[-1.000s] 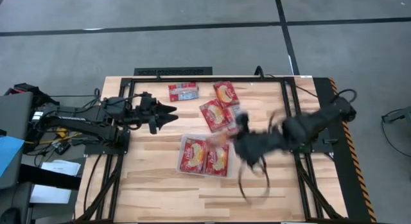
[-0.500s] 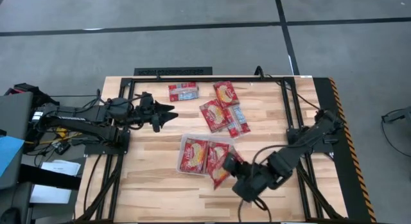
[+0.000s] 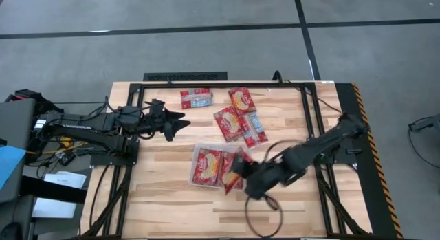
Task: Sort popcorn bags into baskets
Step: Put the red popcorn bag into the transparent bin
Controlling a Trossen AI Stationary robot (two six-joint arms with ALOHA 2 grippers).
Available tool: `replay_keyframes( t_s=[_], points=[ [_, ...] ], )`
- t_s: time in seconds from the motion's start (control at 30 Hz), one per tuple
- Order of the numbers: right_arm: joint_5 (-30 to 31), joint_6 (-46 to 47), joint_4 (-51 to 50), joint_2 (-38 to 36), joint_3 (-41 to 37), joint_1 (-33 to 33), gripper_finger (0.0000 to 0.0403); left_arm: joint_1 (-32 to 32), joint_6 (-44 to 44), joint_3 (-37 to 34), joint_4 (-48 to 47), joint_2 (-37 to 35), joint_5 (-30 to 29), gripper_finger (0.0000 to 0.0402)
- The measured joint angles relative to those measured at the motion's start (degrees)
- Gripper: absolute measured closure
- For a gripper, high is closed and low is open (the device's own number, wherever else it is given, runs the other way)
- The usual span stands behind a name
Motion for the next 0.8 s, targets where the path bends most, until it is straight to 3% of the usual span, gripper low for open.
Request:
replay_keyframes(
  t_s=[0.27,0.53,0.63,0.8],
  points=[
    [-2.29,21.89,-0.41,-20.92,-1.00,-0.60,0.0389,0.00,-0.31,0.00,0.03,0.00,-7.54,0.0082],
    [10.17,45.54,-15.55,-33.92,-17.94,17.64,0.0389,0.02,-1.79,0.02,-1.23,0.00,-13.03,0.0082],
    [10.42,40.68,-19.19,-36.05,-26.87,22.75,0.0389,0.00,-2.85,0.02,-1.74,0.00,-15.57,0.0082],
    [15.54,14.68,-9.81,-36.39,-41.30,22.22,0.0365,0.02,-3.09,0.02,-3.32,0.00,-19.75,0.0082]
  ],
)
